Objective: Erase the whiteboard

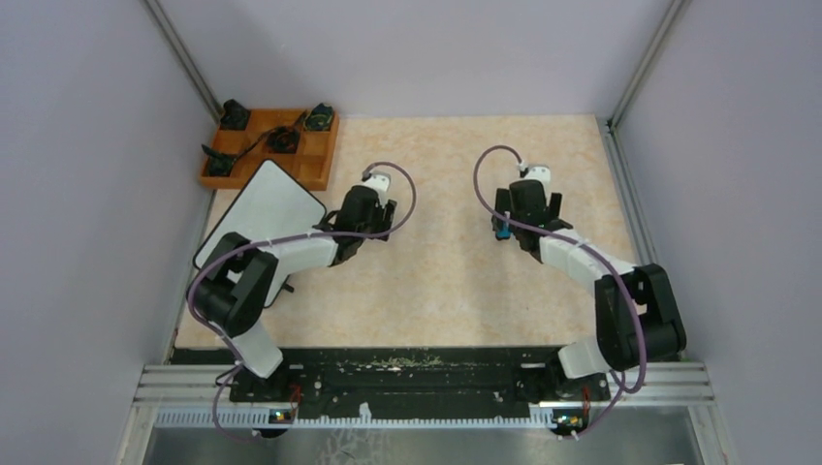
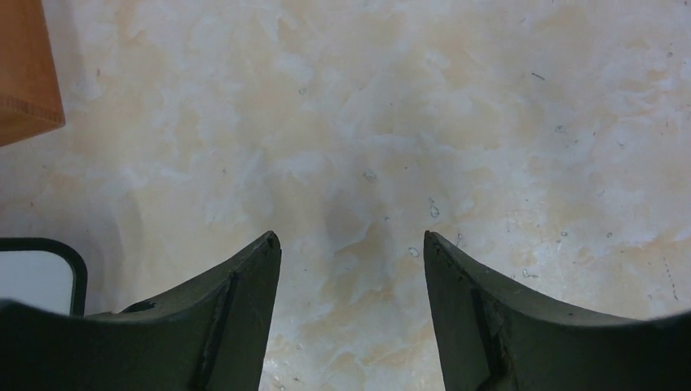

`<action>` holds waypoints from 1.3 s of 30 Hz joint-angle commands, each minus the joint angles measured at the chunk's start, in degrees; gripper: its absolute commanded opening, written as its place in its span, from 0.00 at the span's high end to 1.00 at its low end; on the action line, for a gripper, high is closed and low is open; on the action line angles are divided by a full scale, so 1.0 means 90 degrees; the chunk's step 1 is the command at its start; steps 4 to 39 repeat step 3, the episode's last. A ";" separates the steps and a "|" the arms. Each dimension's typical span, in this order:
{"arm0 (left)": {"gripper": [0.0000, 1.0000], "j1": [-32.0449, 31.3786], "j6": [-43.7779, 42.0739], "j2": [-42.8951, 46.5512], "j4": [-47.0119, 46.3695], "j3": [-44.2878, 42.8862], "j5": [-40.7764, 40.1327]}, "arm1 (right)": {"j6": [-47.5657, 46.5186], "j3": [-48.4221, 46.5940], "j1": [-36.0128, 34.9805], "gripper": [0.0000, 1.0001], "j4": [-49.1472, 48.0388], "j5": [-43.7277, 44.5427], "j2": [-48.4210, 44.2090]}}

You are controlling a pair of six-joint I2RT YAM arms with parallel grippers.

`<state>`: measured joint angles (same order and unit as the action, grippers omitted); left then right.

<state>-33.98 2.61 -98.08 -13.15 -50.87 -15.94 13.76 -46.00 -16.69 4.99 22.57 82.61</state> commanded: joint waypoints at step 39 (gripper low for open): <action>0.29 -0.0004 0.0068 0.0542 -0.0672 0.0534 -0.0406 | 0.0185 -0.0001 0.0041 0.02 -0.0365 0.0096 -0.0319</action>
